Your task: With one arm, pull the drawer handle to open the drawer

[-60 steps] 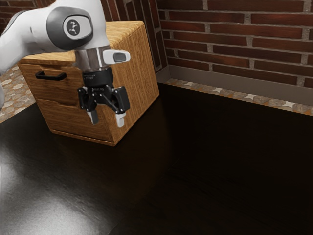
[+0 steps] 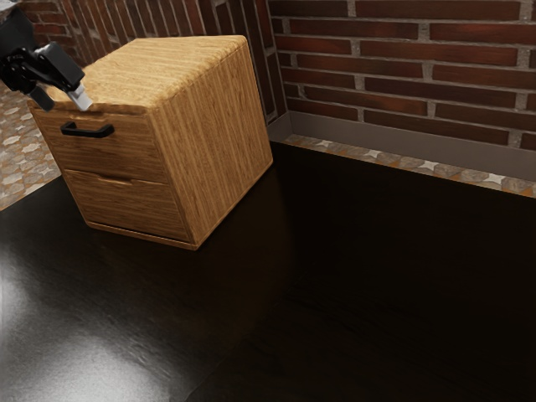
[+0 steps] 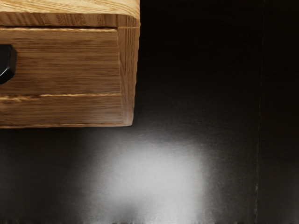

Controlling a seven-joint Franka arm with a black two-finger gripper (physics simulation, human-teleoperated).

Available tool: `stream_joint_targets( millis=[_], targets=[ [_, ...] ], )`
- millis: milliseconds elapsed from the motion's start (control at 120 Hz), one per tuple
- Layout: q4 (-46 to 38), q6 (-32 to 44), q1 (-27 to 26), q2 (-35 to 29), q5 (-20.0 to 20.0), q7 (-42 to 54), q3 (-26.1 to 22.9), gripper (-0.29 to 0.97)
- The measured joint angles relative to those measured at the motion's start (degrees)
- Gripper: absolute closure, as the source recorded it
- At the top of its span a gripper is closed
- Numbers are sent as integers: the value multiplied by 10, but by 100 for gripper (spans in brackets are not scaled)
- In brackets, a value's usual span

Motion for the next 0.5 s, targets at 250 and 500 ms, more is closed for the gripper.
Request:
stream_joint_targets(
  millis=[250,500],
  targets=[
    [-32,27,117,22,38,287,1,0],
    [-34,55,-10,67,31,450,-3,0]
  ],
)
